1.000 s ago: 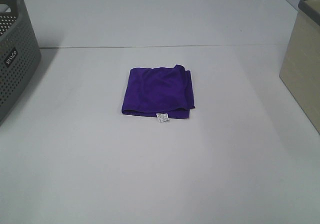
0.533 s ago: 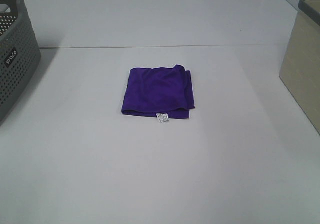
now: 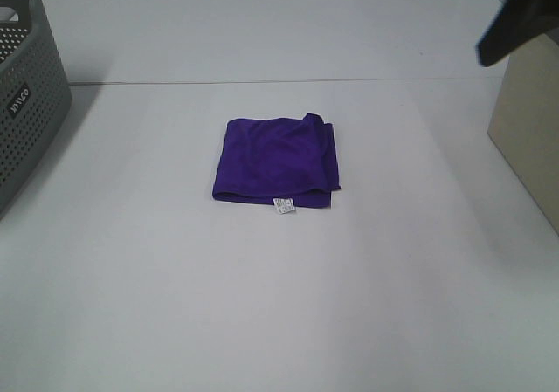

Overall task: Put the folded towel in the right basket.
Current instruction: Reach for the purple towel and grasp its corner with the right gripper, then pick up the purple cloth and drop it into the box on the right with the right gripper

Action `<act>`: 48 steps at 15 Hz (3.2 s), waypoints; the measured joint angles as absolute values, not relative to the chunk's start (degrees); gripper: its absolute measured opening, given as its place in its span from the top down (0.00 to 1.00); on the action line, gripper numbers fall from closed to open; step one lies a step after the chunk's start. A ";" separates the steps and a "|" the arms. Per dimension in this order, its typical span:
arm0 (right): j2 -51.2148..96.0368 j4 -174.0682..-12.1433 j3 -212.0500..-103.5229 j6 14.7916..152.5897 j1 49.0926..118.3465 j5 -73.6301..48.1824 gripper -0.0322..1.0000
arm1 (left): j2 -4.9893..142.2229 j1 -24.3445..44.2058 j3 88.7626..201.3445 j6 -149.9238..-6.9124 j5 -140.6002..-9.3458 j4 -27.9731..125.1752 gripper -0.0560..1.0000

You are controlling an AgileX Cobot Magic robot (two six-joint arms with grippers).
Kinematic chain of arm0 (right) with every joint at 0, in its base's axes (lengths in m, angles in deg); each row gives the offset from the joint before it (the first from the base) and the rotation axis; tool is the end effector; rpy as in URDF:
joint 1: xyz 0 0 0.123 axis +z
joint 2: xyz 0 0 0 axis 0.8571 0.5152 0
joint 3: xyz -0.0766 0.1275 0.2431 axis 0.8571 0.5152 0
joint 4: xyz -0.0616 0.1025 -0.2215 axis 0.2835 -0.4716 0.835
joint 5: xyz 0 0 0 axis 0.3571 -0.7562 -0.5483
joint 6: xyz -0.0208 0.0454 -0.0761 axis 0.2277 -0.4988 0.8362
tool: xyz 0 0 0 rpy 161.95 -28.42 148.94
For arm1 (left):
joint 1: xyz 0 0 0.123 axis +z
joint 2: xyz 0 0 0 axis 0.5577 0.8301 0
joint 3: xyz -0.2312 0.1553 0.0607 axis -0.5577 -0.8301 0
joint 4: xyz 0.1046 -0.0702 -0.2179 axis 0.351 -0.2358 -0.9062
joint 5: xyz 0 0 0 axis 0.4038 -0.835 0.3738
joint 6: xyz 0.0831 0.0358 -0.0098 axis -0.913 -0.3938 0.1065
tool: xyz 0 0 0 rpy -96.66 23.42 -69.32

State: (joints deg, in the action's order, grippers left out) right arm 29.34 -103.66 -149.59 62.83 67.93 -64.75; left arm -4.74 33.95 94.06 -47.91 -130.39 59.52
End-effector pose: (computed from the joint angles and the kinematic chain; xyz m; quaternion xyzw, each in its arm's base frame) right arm 0.2733 0.0686 0.3381 -0.0479 0.9622 0.1671 0.2095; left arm -0.0045 -0.0035 0.2791 0.0265 0.8450 -0.0057 0.5341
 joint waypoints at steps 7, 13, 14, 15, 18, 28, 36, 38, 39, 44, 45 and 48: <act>65.90 -113.97 -171.42 66.21 72.45 -61.66 0.06 | -4.74 33.95 94.06 -47.91 -130.39 59.35 0.01; 82.86 -114.37 -183.68 66.27 72.45 -58.68 0.06 | -4.74 33.95 94.06 -47.91 -130.39 59.35 0.01; 84.41 -114.37 -184.88 66.27 72.45 -57.59 0.07 | -4.74 33.95 94.06 -47.91 -130.39 59.35 0.01; 85.67 -114.26 -185.86 66.27 72.40 -56.56 0.07 | -4.74 33.95 94.06 -47.91 -130.39 59.35 0.01; 87.79 -113.92 -186.37 66.10 71.37 -56.27 0.07 | -4.74 33.95 94.06 -47.91 -130.39 59.35 0.01; 90.88 -119.65 -187.75 65.70 74.06 -53.98 0.09 | -4.74 33.95 94.06 -48.14 -130.39 59.29 0.01; 94.49 -119.07 -188.44 65.53 85.52 -42.63 0.90 | -4.74 33.95 94.06 -48.14 -130.39 59.35 0.01; 94.49 -119.07 -188.44 65.18 85.63 -42.52 0.92 | -4.74 33.95 94.06 -48.14 -130.39 59.35 0.01; 94.43 -119.13 -188.44 65.13 85.63 -42.52 0.92 | -4.74 33.95 94.06 -48.14 -130.39 59.35 0.01; 93.06 -114.15 -196.92 65.18 85.75 -55.24 0.92 | -4.74 33.95 94.06 -48.14 -130.39 59.35 0.01; 91.80 -113.29 -201.15 65.18 85.75 -58.73 0.92 | -4.74 33.95 94.06 -48.14 -130.39 59.35 0.01; 87.67 -110.13 -214.10 65.18 85.75 -67.56 0.92 | -4.74 33.95 94.06 -48.14 -130.39 59.41 0.01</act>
State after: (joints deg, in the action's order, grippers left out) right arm 87.67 -110.13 -214.10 65.18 85.75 -67.56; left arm -4.74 33.95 94.06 -48.14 -130.39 59.41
